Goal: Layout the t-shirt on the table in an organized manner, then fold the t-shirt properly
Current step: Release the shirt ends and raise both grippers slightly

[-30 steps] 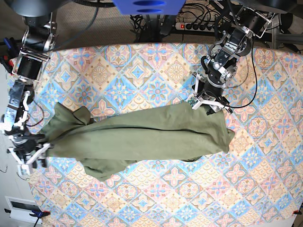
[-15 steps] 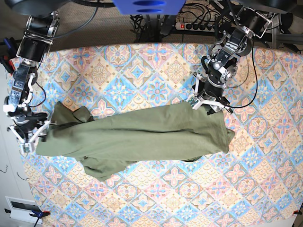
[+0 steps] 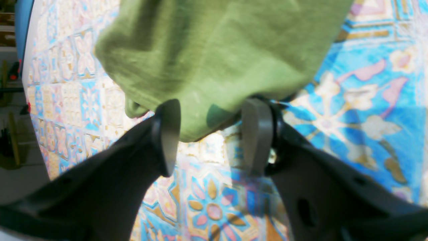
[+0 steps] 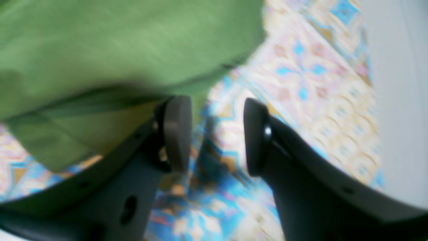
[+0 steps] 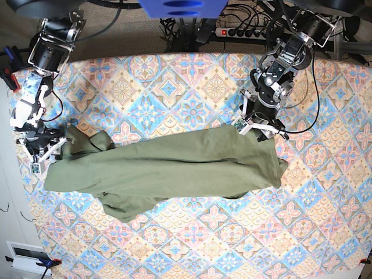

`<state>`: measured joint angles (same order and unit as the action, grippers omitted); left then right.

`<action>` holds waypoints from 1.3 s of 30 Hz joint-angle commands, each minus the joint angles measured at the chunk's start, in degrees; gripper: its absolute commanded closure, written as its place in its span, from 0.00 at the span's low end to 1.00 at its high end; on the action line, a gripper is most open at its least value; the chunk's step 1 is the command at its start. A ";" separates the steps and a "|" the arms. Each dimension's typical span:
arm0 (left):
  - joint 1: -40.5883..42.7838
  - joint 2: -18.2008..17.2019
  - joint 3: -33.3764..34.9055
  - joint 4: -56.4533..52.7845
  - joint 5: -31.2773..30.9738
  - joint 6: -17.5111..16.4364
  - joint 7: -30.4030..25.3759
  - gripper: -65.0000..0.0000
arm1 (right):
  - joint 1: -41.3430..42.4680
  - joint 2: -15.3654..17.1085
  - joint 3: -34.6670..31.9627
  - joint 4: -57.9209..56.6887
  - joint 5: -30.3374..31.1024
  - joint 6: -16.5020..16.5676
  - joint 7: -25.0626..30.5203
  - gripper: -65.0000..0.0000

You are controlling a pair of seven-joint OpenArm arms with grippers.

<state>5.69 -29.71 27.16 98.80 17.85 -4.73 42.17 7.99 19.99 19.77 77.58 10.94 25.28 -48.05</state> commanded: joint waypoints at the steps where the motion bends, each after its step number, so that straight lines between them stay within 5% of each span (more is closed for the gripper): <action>1: -0.64 -0.57 -0.39 1.11 0.40 0.56 -0.72 0.57 | 0.93 0.72 0.23 0.09 0.18 -0.27 0.62 0.61; 17: -0.64 -0.57 -0.39 1.11 0.40 0.56 -0.72 0.57 | 1.02 -1.39 4.98 -5.89 0.18 -0.27 0.71 0.55; 25: -0.64 -0.57 -0.39 1.11 0.40 0.56 -0.72 0.57 | 1.02 -1.66 4.98 -5.71 10.38 -0.27 0.71 0.55; 39: -0.64 -0.57 -0.39 1.11 0.40 0.56 -0.72 0.57 | 1.02 -1.66 4.63 -11.60 11.26 -0.27 3.70 0.55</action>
<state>5.74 -29.67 27.18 98.80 17.80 -4.78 42.17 7.90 17.12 24.27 64.93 21.30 24.91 -45.15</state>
